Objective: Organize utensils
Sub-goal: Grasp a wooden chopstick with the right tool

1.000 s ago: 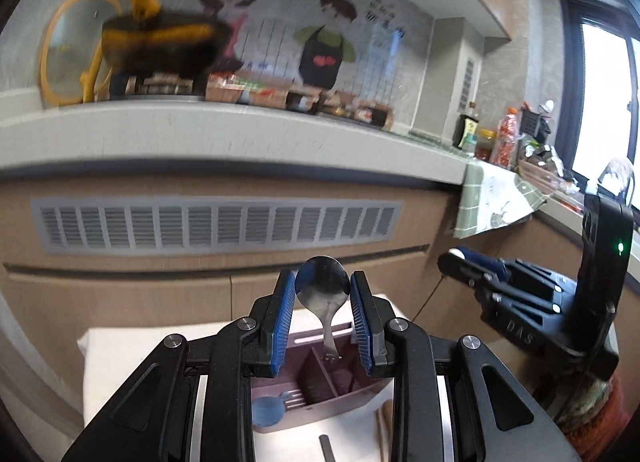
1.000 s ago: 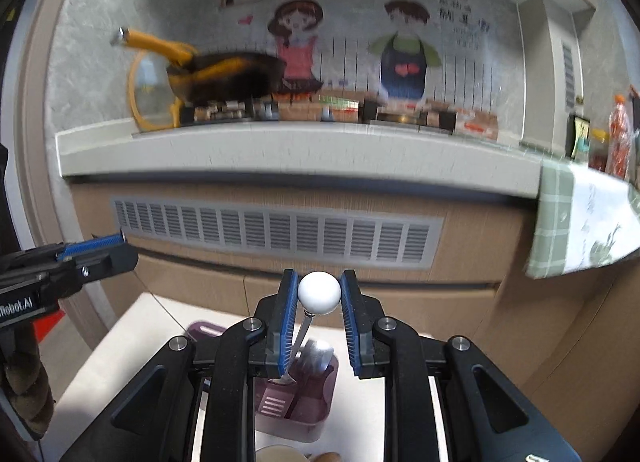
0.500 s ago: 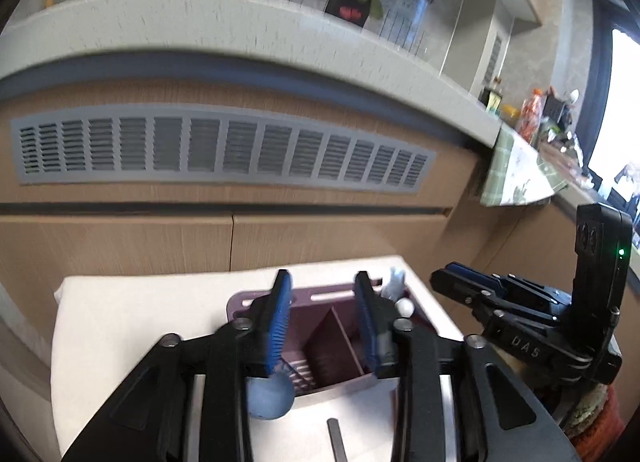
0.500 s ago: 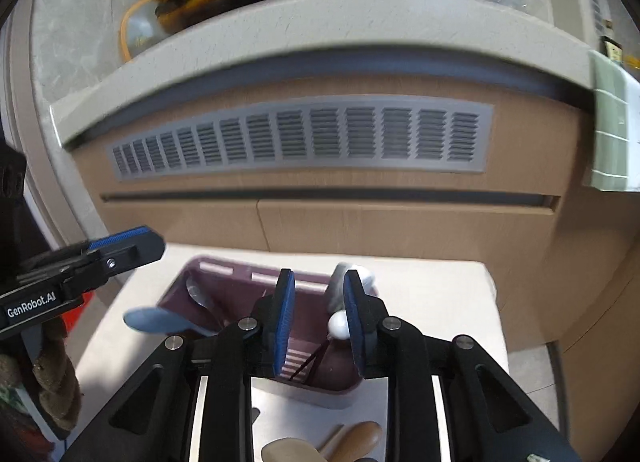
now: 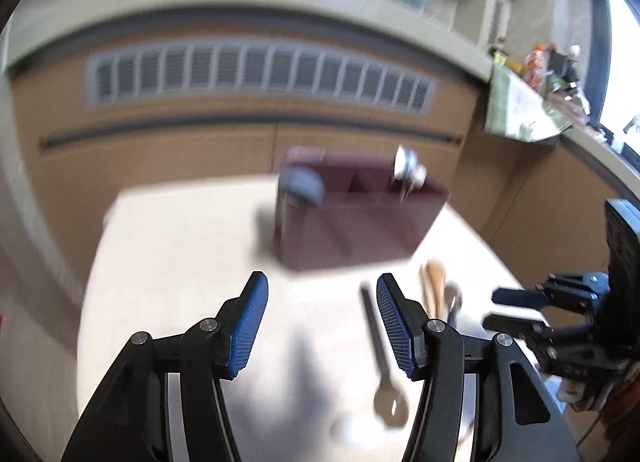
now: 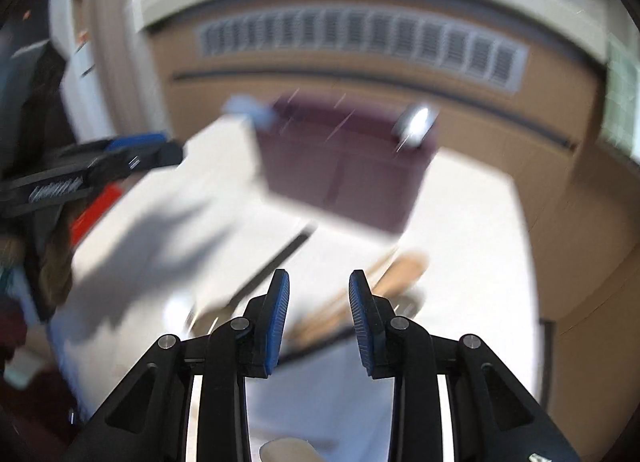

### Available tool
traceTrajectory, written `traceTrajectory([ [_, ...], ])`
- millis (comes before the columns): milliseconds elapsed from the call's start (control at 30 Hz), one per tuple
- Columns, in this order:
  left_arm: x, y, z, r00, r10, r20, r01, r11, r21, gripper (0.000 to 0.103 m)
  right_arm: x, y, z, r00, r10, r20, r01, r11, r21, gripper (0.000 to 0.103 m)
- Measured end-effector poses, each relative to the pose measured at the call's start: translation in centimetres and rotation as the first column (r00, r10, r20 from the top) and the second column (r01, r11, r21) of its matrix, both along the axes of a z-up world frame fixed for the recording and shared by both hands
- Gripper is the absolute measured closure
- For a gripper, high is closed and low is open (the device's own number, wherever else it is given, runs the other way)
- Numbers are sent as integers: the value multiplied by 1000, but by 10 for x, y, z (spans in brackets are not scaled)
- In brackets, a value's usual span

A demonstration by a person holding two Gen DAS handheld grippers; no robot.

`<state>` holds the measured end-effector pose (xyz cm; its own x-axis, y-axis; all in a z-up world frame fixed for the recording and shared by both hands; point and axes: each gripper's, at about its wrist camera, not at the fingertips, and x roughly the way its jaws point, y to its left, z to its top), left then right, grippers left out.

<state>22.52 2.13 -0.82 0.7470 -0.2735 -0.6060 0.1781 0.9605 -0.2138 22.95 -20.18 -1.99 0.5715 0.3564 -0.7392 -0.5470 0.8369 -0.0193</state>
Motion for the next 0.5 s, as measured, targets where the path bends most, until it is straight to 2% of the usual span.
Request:
traceTrajectory([
  [133,-25,13,-20,998,24,-66,-25,1000,-14,40,-37,6,-28,985,150,-81,-154,988,-35,74],
  [267,-39,22,-29,994,42,-97,-43,999,-11,38,-76,15,-47,944,317,-90,-327,934,-141,74],
  [367,-42,29,-33,991,69,-110,-72,997,-18,38,-91,22,-58,917,394,-69,-399,890,-221,74],
  [433,-41,33,-34,990,79,-117,-83,996,-31,38,-93,30,-66,912,406,-58,-406,873,-269,74],
  [500,-40,34,-35,989,86,-122,-91,995,-35,38,-88,37,-71,916,399,-51,-396,872,-288,74],
])
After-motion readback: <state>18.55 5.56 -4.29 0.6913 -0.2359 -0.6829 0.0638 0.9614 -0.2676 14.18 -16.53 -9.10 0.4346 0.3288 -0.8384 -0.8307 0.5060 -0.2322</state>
